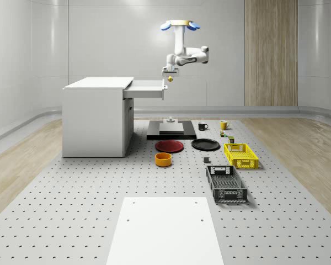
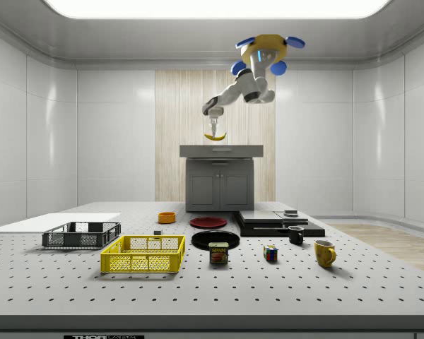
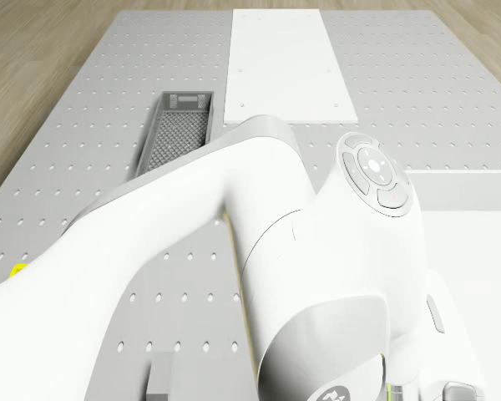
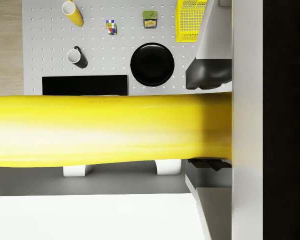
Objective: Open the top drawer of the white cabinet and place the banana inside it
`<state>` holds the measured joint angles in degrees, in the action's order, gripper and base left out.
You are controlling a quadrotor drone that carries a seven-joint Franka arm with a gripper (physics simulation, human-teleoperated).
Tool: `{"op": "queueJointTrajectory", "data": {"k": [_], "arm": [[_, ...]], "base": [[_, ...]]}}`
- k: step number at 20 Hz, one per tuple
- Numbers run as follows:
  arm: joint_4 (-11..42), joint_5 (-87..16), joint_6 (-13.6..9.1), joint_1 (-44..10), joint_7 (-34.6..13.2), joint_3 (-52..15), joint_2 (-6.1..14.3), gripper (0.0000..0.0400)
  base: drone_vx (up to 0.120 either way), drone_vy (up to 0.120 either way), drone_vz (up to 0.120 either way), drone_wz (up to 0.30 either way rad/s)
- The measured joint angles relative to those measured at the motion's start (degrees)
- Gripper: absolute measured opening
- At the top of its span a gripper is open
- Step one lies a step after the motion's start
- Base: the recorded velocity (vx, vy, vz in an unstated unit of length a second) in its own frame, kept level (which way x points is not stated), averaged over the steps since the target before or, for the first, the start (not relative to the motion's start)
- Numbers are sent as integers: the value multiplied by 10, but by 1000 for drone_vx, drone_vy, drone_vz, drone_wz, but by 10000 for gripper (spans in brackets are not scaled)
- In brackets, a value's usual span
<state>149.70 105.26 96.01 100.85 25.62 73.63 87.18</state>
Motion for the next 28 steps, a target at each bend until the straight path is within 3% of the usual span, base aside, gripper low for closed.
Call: {"op": "queueJointTrajectory", "data": {"k": [7,24,28], "arm": [[0,-1,1,0,0,0,1,193],[0,-2,3,1,1,0,4,193],[0,-2,4,1,1,0,4,193]], "base": [[-120,-120,109,0],[-5,-120,0,0],[0,-120,-120,0]]}}
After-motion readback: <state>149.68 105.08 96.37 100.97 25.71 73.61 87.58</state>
